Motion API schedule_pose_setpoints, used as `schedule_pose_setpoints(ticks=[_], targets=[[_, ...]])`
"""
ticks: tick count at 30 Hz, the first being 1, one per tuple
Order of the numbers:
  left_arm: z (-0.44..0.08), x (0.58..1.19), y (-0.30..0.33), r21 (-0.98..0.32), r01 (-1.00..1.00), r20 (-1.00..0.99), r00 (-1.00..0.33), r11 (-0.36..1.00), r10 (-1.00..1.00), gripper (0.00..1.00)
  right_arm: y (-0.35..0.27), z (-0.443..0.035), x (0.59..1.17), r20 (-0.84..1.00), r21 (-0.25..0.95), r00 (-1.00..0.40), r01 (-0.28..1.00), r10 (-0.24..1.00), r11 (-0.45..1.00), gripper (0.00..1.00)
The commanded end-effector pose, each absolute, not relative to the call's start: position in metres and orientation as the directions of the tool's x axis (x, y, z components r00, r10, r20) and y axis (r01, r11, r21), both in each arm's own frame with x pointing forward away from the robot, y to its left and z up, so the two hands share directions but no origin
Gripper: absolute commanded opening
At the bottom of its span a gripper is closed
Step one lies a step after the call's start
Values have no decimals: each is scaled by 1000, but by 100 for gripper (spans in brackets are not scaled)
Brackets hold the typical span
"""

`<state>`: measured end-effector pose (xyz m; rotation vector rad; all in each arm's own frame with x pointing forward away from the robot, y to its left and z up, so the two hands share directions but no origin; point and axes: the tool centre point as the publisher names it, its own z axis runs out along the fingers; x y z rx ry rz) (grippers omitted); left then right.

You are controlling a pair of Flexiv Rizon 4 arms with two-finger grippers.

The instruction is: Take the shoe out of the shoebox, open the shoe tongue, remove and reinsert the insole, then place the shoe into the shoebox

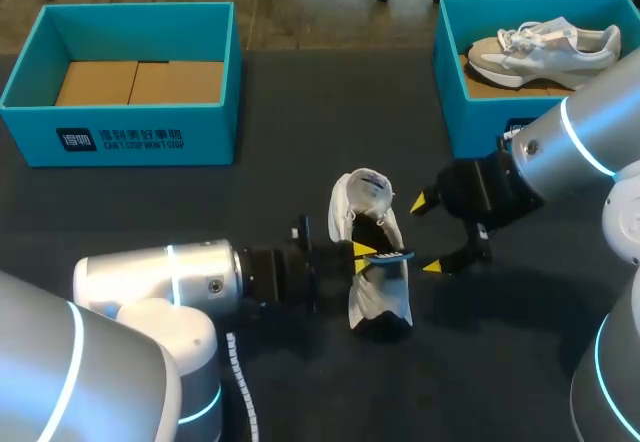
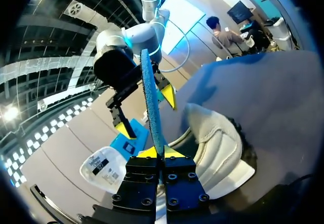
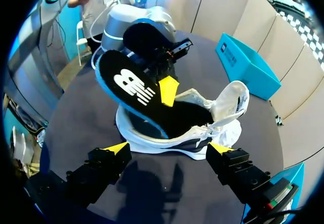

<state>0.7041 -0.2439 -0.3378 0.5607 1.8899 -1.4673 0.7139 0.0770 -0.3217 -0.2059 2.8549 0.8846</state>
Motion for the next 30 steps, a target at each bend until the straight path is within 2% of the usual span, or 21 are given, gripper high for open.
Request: schedule_pose_setpoints(ticks=[1,3,4,5,7,14,18,19,20,30], targets=[[-340,710,-244,-663,691,-733,-676,288,-67,0,78,-322,714,-179,548,-980,-173,-87,818,100],[-341,711,-243,-665,687,-731,-678,295,-68,0,78,-322,714,-179,548,-980,-173,-87,818,100],[-339,708,-242,-666,685,-730,-680,295,-70,32,78,-322,714,-179,548,-980,-173,-87,818,100],[-337,706,-241,-668,686,-730,-680,289,-72,40,78,-322,714,-179,548,-980,-173,-87,818,100],[-333,700,-241,-668,691,-732,-678,277,-74,42,78,-322,714,-179,548,-980,-173,-87,818,100],[-324,685,-239,-659,708,-740,-671,253,-49,33,78,-322,714,-179,548,-980,-173,-87,818,100],[-324,680,-241,-659,710,-739,-672,249,-39,23,78,-322,714,-179,548,-980,-173,-87,818,100],[-326,680,-242,-656,712,-741,-671,250,-33,2,78,-322,714,-179,548,-980,-173,-87,818,100],[-329,681,-243,-652,713,-743,-668,258,-30,0,78,-322,714,-179,548,-980,-173,-87,818,100],[-343,695,-256,-619,744,-776,-629,250,-50,0,78,-322,714,-179,548,-980,-173,-87,818,100]])
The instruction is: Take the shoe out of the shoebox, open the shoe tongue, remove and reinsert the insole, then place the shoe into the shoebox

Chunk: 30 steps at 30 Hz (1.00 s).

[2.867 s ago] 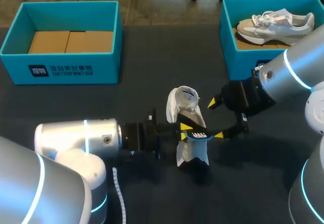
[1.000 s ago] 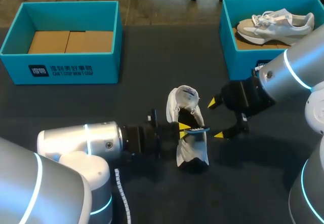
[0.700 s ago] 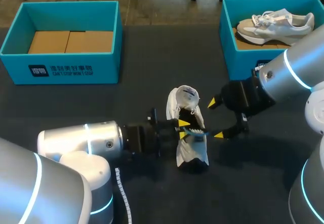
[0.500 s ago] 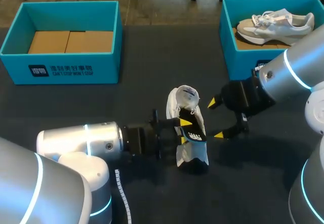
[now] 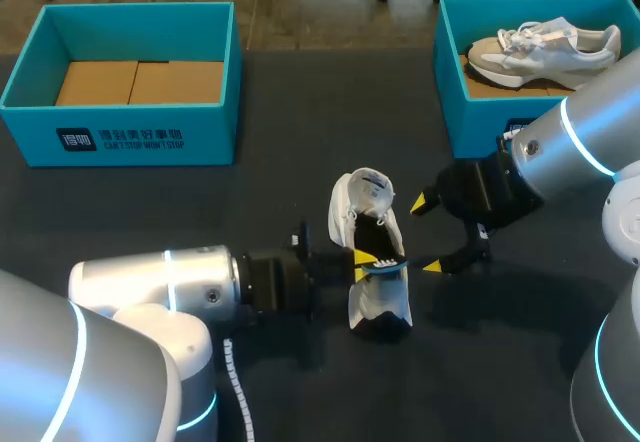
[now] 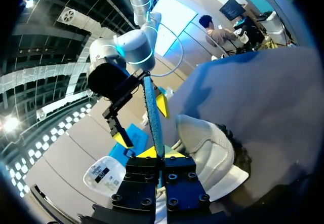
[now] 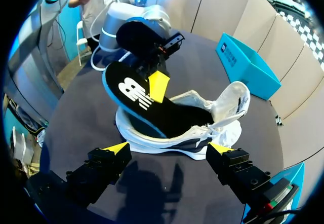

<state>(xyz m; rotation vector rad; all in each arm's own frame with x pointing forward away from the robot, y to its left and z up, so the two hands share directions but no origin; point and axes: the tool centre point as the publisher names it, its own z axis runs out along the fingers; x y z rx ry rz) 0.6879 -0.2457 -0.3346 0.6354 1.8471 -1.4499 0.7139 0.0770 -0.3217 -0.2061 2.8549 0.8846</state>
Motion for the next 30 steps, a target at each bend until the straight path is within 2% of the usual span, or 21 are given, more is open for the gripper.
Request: schedule_pose_setpoints(ticks=[1,13,14,15,17,19,22,28,29,30], targets=[[-344,697,-256,-613,749,-780,-624,251,-46,0,78,-322,714,-179,548,-980,-173,-87,818,100],[-351,709,-245,-592,752,-792,-610,290,-32,0,78,-322,714,-179,548,-980,-173,-87,818,100],[-348,706,-245,-593,752,-791,-611,288,-32,26,78,-322,714,-179,548,-980,-173,-87,818,100],[-345,704,-245,-592,755,-793,-609,281,-34,40,78,-322,714,-179,548,-980,-173,-87,818,100],[-339,699,-244,-591,761,-796,-604,269,-39,45,78,-322,714,-179,548,-980,-173,-87,818,100],[-333,695,-243,-587,768,-800,-599,258,-38,44,78,-322,714,-179,548,-980,-173,-87,818,100],[-326,691,-242,-584,773,-803,-594,249,-38,29,78,-322,714,-179,548,-980,-173,-87,818,100],[-323,683,-243,-586,773,-800,-600,243,-23,21,78,-322,714,-179,548,-980,-173,-87,818,100],[-327,684,-244,-587,771,-797,-603,247,-12,3,78,-322,714,-179,548,-980,-173,-87,818,100],[-330,685,-246,-590,769,-795,-607,247,-9,0,78,-322,714,-179,548,-980,-173,-87,818,100]])
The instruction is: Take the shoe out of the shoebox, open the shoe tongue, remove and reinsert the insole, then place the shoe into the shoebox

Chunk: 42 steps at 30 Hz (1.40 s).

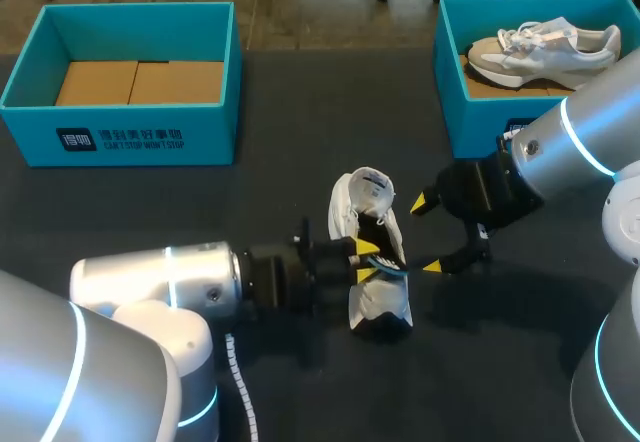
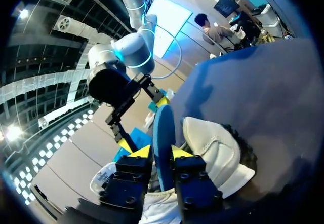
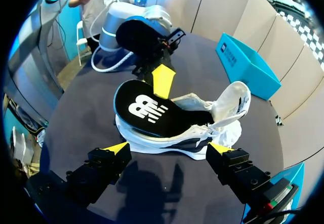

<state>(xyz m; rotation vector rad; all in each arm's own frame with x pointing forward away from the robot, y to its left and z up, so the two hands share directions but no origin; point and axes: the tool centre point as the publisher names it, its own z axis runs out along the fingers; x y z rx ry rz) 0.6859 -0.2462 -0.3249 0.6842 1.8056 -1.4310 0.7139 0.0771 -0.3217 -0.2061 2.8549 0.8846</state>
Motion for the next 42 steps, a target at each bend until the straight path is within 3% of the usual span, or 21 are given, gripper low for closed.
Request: schedule_pose_setpoints(ticks=[1,20,22,24,36,38,42], targets=[[-333,685,-247,-593,766,-791,-612,249,-2,0,78,-322,714,-179,548,-980,-173,-87,818,100],[-356,707,-247,-565,777,-807,-590,278,6,0,78,-322,714,-179,548,-980,-173,-87,818,100],[-353,705,-245,-568,777,-808,-590,272,-3,30,78,-322,714,-179,548,-980,-173,-87,818,100],[-350,704,-242,-570,777,-808,-589,267,-14,37,78,-322,714,-179,548,-980,-173,-87,818,100],[-329,686,-242,-564,797,-817,-577,218,-6,29,78,-322,714,-179,548,-980,-173,-87,818,100],[-331,686,-245,-571,793,-812,-584,212,1,24,78,-322,714,-179,548,-980,-173,-87,818,100],[-338,687,-250,-576,788,-806,-592,215,11,0,78,-322,714,-179,548,-980,-173,-87,818,100]])
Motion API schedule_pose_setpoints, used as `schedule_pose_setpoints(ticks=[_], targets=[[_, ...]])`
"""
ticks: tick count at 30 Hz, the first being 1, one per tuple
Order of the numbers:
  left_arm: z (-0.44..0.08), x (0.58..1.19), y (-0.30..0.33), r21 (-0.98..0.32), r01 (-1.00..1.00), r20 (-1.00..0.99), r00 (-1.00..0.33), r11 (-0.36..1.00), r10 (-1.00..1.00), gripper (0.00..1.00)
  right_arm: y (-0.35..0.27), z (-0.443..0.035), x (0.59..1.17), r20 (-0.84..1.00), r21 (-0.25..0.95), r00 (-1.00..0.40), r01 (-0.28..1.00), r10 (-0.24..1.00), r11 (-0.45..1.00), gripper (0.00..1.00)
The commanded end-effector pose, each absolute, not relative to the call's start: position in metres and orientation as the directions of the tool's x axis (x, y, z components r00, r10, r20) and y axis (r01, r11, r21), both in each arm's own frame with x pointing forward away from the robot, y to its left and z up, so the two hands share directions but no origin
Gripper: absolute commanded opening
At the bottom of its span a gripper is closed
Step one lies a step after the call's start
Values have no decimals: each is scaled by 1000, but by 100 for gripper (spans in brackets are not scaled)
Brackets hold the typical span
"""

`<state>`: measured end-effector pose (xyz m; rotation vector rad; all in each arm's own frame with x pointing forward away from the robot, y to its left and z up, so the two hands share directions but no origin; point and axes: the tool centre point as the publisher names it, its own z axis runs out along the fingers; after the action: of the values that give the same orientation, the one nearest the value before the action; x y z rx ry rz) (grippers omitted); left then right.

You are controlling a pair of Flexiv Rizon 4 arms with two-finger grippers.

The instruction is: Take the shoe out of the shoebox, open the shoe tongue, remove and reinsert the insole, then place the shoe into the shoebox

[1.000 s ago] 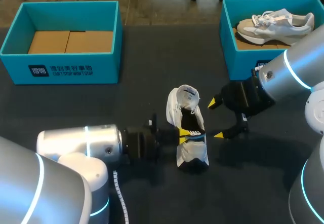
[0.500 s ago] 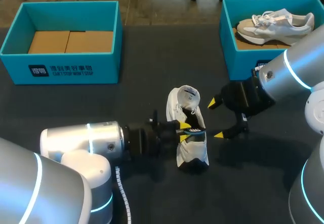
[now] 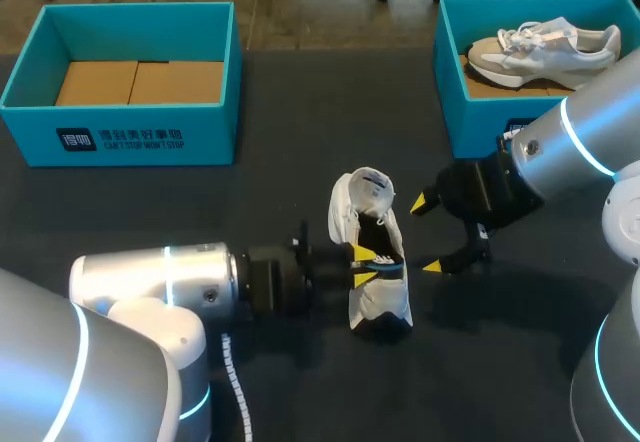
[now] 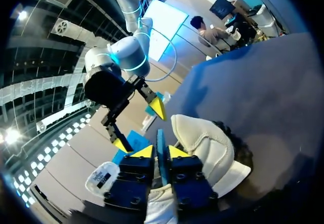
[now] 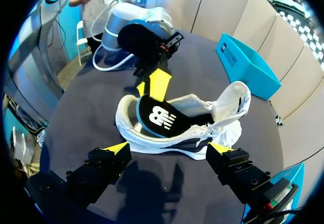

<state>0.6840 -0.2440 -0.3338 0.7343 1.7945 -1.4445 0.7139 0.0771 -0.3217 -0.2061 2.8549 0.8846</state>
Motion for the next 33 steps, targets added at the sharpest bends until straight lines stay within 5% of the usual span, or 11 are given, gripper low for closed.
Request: schedule_pose_setpoints(ticks=[1,12,14,15,16,19,33], targets=[[-340,688,-250,-577,787,-804,-594,216,16,0,78,-322,714,-179,548,-980,-173,-87,818,100],[-349,693,-242,-590,771,-792,-611,242,16,0,78,-322,714,-179,548,-980,-173,-87,818,100],[-341,690,-240,-589,774,-794,-607,233,9,44,78,-322,714,-179,548,-980,-173,-87,818,100],[-337,688,-239,-585,779,-798,-602,227,9,73,78,-322,714,-179,548,-980,-173,-87,818,100],[-333,686,-238,-582,783,-801,-598,220,8,87,78,-322,714,-179,548,-980,-173,-87,818,100],[-321,681,-234,-577,789,-805,-593,211,16,100,78,-322,714,-179,548,-980,-173,-87,818,100],[-286,691,-209,-576,792,-794,-601,203,92,100,78,-322,714,-179,548,-980,-173,-87,818,100]])
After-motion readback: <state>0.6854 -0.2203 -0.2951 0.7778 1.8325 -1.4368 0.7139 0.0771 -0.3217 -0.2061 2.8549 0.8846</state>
